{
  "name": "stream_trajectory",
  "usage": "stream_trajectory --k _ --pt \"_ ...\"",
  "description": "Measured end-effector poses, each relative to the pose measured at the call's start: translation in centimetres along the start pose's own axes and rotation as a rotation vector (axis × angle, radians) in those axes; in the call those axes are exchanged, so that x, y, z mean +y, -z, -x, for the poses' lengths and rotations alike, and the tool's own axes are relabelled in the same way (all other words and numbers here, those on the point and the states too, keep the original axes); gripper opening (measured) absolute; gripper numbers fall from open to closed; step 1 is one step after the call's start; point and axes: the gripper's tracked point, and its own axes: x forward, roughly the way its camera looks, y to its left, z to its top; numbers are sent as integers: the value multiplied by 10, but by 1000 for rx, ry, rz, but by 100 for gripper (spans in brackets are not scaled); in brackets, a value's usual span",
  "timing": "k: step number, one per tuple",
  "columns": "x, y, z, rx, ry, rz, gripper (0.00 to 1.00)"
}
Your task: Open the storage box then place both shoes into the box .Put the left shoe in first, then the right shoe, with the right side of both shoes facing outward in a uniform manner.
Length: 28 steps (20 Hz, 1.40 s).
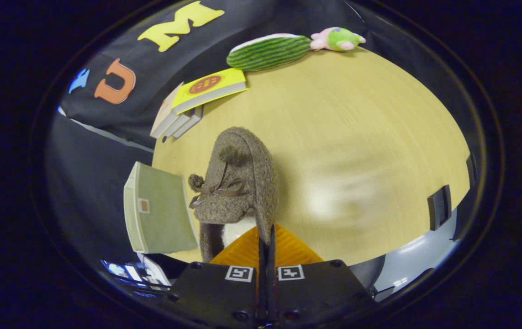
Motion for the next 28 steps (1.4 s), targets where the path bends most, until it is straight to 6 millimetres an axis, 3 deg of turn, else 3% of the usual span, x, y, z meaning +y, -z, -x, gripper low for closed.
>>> stream_trajectory --k 5,8,12,16,21,28 --pt "97 2 37 -54 -61 55 6" --pt "161 5 49 -99 -108 89 6" --pt "229 14 45 -111 -132 127 6" --pt "281 26 23 -97 -126 161 6" --pt "316 41 -23 -59 -94 181 6" --pt "310 57 -85 15 -17 147 6"
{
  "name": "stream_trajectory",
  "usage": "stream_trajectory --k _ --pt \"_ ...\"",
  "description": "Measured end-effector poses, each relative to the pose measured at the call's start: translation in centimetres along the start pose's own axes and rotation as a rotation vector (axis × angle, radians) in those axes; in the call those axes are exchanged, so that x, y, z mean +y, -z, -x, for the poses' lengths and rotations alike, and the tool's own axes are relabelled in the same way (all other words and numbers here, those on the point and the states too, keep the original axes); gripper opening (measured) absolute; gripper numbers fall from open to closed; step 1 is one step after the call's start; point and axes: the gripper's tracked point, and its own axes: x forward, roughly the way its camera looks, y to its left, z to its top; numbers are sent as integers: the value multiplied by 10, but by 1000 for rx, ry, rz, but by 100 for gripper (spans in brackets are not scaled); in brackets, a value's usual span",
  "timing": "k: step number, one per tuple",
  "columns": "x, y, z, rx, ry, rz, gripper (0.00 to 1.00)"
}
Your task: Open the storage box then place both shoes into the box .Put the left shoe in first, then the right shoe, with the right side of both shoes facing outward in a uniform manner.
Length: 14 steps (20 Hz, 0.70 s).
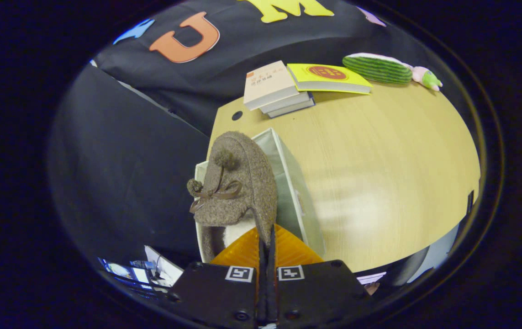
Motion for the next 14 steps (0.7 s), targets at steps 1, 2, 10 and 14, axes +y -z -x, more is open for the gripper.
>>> stream_trajectory --k 1,2,10,14 --pt "-2 -1 -4 2 7 -7 6" --pt "-2 -2 -7 0 7 -8 6" --pt "12 -16 2 -131 -79 106 51" --pt "17 -36 29 -321 -39 226 68"
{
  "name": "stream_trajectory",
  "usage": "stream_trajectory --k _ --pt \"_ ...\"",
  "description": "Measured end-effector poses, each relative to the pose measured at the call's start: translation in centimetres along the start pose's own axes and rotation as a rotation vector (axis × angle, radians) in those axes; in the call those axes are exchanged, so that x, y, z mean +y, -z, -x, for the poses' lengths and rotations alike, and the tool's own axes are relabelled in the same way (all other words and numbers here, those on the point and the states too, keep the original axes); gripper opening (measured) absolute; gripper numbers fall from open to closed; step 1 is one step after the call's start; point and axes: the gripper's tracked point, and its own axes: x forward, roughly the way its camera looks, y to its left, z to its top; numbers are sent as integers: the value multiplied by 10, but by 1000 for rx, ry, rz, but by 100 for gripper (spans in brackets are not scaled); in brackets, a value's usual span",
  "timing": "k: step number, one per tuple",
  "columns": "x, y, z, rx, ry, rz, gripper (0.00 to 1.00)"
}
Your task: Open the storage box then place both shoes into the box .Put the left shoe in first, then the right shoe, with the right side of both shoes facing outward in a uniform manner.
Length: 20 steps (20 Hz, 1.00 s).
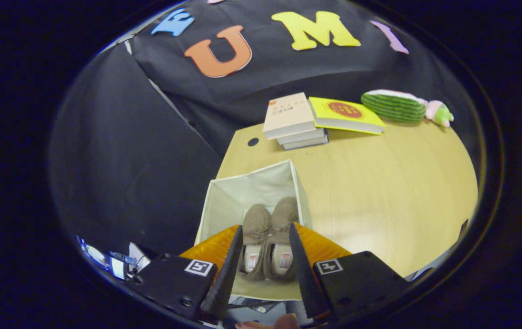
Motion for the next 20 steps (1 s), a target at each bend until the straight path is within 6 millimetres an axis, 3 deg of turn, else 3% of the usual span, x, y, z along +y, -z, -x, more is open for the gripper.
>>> stream_trajectory --k 5,7,9,11,12,16,20 --pt "1 -32 46 -252 48 86 72" --pt "-3 -44 75 -355 55 129 82" --pt "-12 -58 108 -467 79 164 82" --pt "-20 -70 145 -584 100 215 95" --pt "-25 -72 161 -615 109 249 100" --pt "-56 -69 220 -727 157 261 100" --pt "-82 -56 247 -803 183 268 100"
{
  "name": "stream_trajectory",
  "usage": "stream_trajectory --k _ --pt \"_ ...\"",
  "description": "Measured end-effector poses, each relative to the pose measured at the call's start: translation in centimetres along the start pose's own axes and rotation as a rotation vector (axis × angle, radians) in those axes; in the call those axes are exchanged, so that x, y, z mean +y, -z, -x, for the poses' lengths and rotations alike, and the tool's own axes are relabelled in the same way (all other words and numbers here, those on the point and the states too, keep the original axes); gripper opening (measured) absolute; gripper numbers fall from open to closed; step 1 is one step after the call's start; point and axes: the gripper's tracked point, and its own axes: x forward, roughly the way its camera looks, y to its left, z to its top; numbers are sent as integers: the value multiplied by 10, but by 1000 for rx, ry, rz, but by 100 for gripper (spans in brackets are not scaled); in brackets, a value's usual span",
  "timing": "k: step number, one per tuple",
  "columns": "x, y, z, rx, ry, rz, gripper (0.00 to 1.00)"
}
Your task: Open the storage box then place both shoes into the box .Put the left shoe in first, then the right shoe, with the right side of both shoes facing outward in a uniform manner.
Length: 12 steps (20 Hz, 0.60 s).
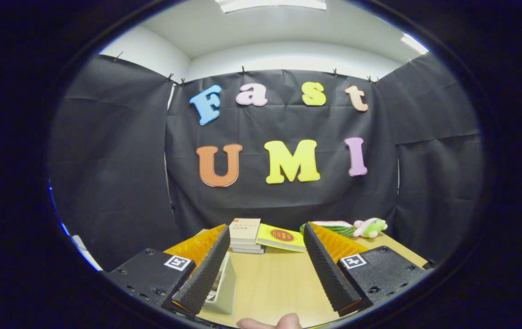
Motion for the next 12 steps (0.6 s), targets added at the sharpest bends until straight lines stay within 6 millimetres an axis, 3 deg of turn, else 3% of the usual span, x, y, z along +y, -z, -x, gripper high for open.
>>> stream_trajectory --k 12 --pt "-10 22 21 -71 -14 19 100"
